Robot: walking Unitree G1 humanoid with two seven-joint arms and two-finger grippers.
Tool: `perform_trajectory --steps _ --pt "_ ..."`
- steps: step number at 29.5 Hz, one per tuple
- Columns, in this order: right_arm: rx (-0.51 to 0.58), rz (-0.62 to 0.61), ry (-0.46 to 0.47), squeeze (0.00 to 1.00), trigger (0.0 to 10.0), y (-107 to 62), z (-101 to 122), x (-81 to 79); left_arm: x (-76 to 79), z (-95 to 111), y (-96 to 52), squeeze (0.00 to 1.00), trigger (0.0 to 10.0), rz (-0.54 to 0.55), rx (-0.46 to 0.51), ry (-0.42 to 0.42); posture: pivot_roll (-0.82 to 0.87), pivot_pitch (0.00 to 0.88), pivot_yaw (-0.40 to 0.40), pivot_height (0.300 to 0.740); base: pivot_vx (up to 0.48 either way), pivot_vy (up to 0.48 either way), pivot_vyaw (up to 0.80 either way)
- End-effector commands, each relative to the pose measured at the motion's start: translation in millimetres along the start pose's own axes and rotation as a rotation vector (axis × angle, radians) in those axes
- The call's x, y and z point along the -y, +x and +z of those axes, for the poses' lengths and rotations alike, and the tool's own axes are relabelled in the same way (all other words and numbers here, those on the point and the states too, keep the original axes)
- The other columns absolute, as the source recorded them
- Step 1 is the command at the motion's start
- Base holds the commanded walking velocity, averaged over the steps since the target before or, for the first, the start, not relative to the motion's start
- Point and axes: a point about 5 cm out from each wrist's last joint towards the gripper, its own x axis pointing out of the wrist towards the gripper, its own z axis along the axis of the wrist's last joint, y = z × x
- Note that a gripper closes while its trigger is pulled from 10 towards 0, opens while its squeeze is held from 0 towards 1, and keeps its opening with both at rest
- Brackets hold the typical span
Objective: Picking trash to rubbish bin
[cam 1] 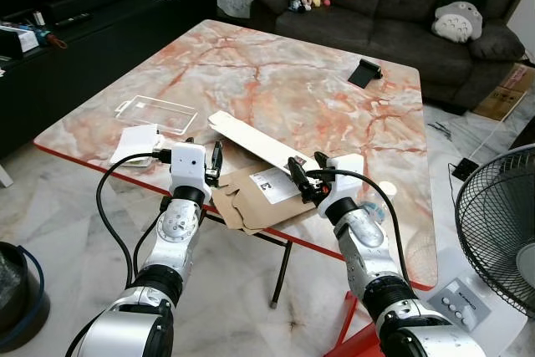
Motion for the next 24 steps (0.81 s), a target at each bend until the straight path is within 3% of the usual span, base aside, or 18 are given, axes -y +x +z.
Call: perform_trajectory --steps 1,17,23,24 --pt "0.015 -0.002 -0.018 1.00 10.0 -1.3 4.4 4.9 3.3 -0.1 -0.2 0.00 10.0 -0.010 0.000 -0.014 0.00 0.036 -0.124 0.740 0.000 0.000 0.00" --pt "-0.032 0.010 -0.120 1.00 10.0 -4.5 -0.4 6.1 6.3 -4.9 -1.5 0.00 10.0 -0.038 -0.037 -0.018 0.00 0.039 -0.127 0.740 0.000 0.000 0.00" --pt "-0.062 0.042 -0.225 0.99 10.0 -5.8 -1.6 6.7 6.5 -6.8 -2.3 0.00 10.0 -0.050 -0.050 -0.022 0.00 0.039 -0.127 0.740 0.000 0.000 0.00" --pt "-0.067 0.048 -0.248 0.45 10.0 -6.2 -1.7 7.0 6.8 -6.8 -2.3 0.00 10.0 -0.051 -0.050 -0.022 0.00 0.039 -0.127 0.740 0.000 0.000 0.00"
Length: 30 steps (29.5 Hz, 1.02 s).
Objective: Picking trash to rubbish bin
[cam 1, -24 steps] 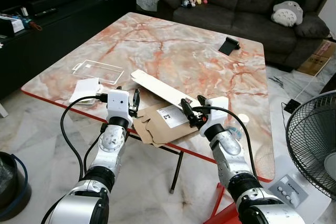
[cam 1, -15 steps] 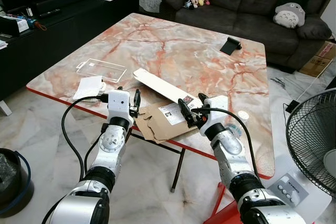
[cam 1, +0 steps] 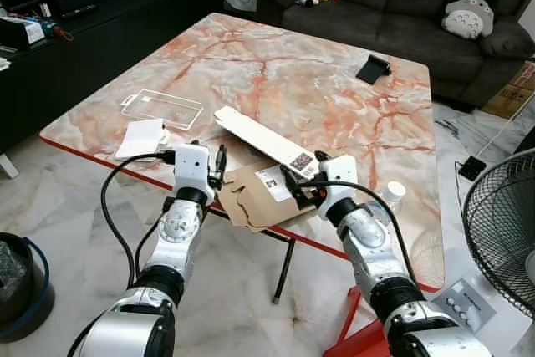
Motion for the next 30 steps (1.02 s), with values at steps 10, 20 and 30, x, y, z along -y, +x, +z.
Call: perform_trajectory --steps 10,20,30 --pt "-0.055 -0.009 -0.275 0.00 10.0 -4.4 -1 10.4 6.0 -4 -1.2 0.00 10.0 -0.024 -0.028 -0.015 0.00 0.041 -0.127 0.740 0.000 0.000 0.00" --pt "-0.130 0.028 -0.420 0.00 10.0 -5.1 -12 3.0 7.2 -5 -1.1 0.00 10.0 -0.036 -0.035 -0.013 0.00 0.041 -0.127 0.740 0.000 0.000 0.00" --pt "-0.170 -0.024 -0.503 0.00 10.0 -5.4 -15 8.3 8.1 -6 -1.1 0.00 10.0 -0.046 -0.047 -0.005 0.00 0.042 -0.127 0.740 0.000 0.000 0.00"
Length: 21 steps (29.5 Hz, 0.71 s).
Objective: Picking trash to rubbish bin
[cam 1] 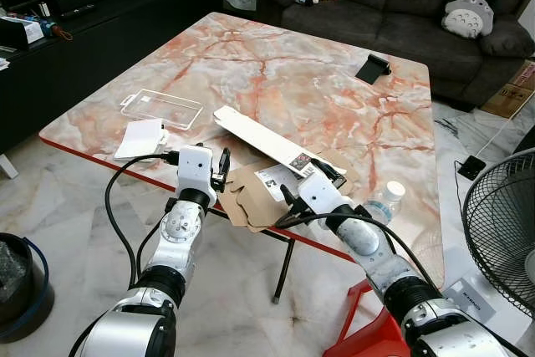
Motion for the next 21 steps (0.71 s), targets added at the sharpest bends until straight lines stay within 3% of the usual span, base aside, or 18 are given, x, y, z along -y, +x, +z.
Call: perform_trajectory --steps 1,21 --pt "-0.033 -0.025 -0.028 0.00 10.0 0.1 -3.8 8.1 4.5 -3.4 -0.8 0.00 10.0 -0.022 -0.024 -0.001 0.00 0.042 -0.127 0.740 0.000 0.000 0.00" --pt "-0.114 -0.100 -0.065 0.00 10.0 1.9 -10.1 15.3 5.9 -4.9 -0.8 0.00 10.0 -0.037 -0.040 0.018 0.01 0.020 -0.120 0.740 0.000 0.000 0.00"
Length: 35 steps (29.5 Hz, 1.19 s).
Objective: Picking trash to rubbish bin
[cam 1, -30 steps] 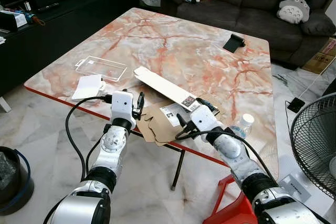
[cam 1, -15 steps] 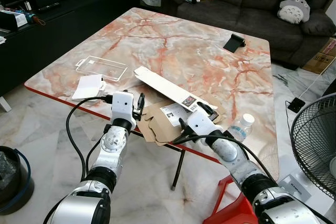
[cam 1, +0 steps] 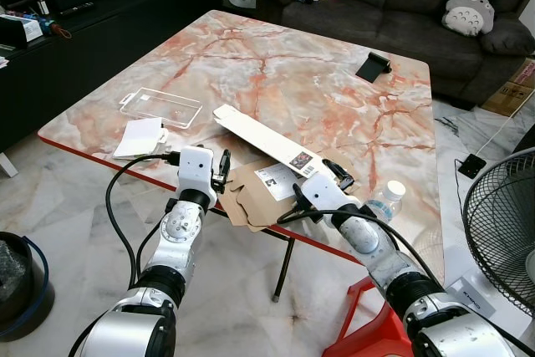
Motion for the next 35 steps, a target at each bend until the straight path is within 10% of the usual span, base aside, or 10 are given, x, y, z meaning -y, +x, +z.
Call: perform_trajectory --steps 1,33,34,35 --pt "-0.030 -0.022 -0.024 0.00 10.0 1.7 -1.7 6.2 6.0 -2.6 -0.4 0.00 10.0 -0.031 -0.018 0.010 0.01 0.020 -0.120 0.740 0.000 0.000 0.00" --pt "-0.092 -0.111 -0.020 0.00 10.0 6.1 -2.3 15.6 4.4 -1.0 0.5 0.00 10.0 -0.022 -0.016 0.029 0.02 0.036 -0.125 0.740 0.000 0.000 0.00" --pt "-0.092 -0.111 -0.019 0.00 6.3 6.4 -2.0 15.9 4.3 -1.0 0.5 0.00 10.0 -0.021 -0.015 0.028 0.02 0.036 -0.126 0.740 0.000 0.000 0.00" --pt "-0.092 -0.111 -0.019 0.00 6.3 6.4 -2.0 15.9 4.3 -1.0 0.5 0.00 10.0 -0.021 -0.015 0.028 0.02 0.036 -0.126 0.740 0.000 0.000 0.00"
